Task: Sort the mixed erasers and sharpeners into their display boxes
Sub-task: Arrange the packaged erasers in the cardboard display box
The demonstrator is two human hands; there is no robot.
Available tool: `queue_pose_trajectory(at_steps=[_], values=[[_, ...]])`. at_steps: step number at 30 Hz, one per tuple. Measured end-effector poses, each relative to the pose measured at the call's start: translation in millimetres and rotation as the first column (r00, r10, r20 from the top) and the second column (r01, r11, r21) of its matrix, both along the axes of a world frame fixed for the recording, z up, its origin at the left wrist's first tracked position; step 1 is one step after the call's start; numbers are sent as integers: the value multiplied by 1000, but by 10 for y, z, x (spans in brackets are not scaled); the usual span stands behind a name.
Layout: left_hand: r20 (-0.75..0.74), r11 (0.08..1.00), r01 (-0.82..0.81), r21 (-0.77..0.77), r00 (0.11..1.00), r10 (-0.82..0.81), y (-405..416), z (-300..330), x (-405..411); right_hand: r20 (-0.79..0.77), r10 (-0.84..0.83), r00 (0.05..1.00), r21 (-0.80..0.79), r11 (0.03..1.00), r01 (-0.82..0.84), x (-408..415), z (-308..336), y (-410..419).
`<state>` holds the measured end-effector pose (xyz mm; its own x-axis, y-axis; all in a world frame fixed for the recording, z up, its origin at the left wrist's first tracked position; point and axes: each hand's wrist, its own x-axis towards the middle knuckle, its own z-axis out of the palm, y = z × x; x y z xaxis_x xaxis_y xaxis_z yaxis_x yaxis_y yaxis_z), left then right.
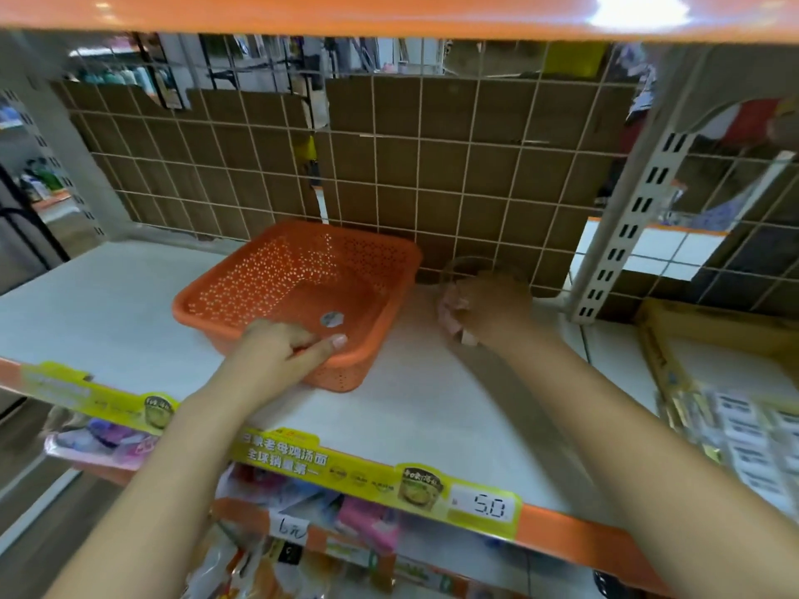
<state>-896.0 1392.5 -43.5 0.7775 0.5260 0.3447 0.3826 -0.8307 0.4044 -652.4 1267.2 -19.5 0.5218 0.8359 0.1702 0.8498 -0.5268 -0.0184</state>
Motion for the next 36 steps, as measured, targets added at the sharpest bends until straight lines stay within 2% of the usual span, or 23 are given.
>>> queue_pose_trajectory(at_steps=[4, 8, 12, 14, 17, 21, 29, 33, 36], values=[[29, 1000, 16, 20, 999, -17, -3, -10, 5, -69, -87, 994, -28, 996, 85, 153, -29, -253], [45, 1000, 24, -1, 999, -24, -9, -6, 6, 23, -163, 986, -51, 985, 164, 230, -5, -377], [29, 1000, 26, 8, 999, -26, -31, 23, 1, 46, -189, 981, 5, 982, 189, 210, -34, -445], [9, 998, 34, 58, 999, -34, -71, 85, 13, 46, -169, 985, 47, 985, 167, 186, -42, -460], [-48, 975, 41, 220, 998, -31, -222, 241, 139, 52, -116, 992, 134, 985, 108, 114, 32, -574], [-51, 953, 125, 275, 992, -115, -573, 382, 491, 11, -19, 1000, 210, 978, 16, 3, 207, -954], [-38, 954, 227, 197, 974, -224, -1618, 332, 1350, -77, -92, 993, 113, 988, 101, 437, 187, -2090], [-25, 968, 219, 122, 976, -218, -2206, 290, 1757, -142, -166, 976, 91, 979, 180, 830, 229, -2784], [22, 975, 219, -35, 976, -219, -2586, 286, 2044, -241, -178, 954, 139, 967, 216, 1124, 214, -3197]])
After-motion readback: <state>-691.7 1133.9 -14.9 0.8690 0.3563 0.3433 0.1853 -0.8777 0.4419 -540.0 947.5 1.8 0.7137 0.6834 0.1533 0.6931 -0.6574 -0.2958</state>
